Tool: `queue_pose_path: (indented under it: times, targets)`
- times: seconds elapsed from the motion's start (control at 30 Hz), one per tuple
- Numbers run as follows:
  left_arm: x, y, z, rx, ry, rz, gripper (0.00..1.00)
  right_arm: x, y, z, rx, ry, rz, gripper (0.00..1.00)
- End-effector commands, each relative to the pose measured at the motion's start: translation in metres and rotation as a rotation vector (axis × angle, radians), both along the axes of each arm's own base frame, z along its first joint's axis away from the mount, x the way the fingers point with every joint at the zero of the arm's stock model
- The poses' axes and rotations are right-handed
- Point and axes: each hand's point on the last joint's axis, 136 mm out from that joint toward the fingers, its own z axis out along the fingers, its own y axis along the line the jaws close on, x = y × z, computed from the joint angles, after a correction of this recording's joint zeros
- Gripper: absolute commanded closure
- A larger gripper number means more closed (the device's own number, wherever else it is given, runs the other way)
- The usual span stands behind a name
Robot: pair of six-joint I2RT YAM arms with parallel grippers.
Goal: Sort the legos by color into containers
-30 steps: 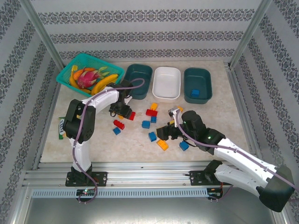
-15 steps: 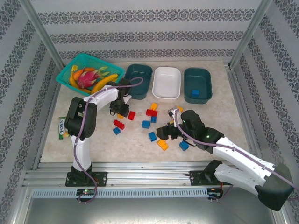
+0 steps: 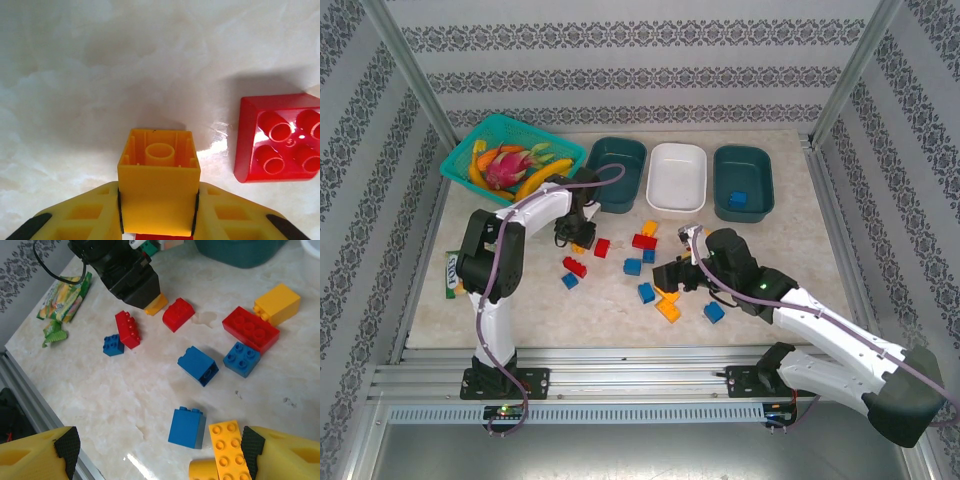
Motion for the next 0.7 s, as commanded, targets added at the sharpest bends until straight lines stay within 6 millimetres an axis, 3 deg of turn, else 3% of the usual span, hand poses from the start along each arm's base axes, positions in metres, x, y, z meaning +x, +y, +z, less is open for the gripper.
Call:
queue_pose_path:
  times: [0.0, 0.2, 0.33, 0.43, 0.67]
  targets:
    - [0.013, 0.005, 0.051, -0.01, -0.103, 0.064, 0.68, 0.014, -0.001, 0.028, 0.025, -0.073, -0.024, 0.14]
    - [0.044, -0.011, 0.105, -0.092, -0.202, 0.131, 0.68, 0.051, -0.017, 0.056, 0.025, -0.131, -0.174, 0.15]
    - [0.079, -0.027, 0.124, -0.139, -0.248, 0.154, 0.68, 0.082, -0.026, 0.077, 0.044, -0.171, -0.284, 0.14]
    - [0.106, -0.036, 0.126, -0.157, -0.275, 0.165, 0.68, 0.103, -0.028, 0.089, 0.076, -0.189, -0.346, 0.14]
    - [0.164, -0.049, 0.106, -0.233, -0.352, 0.245, 0.68, 0.147, -0.038, 0.106, 0.188, -0.186, -0.488, 0.13]
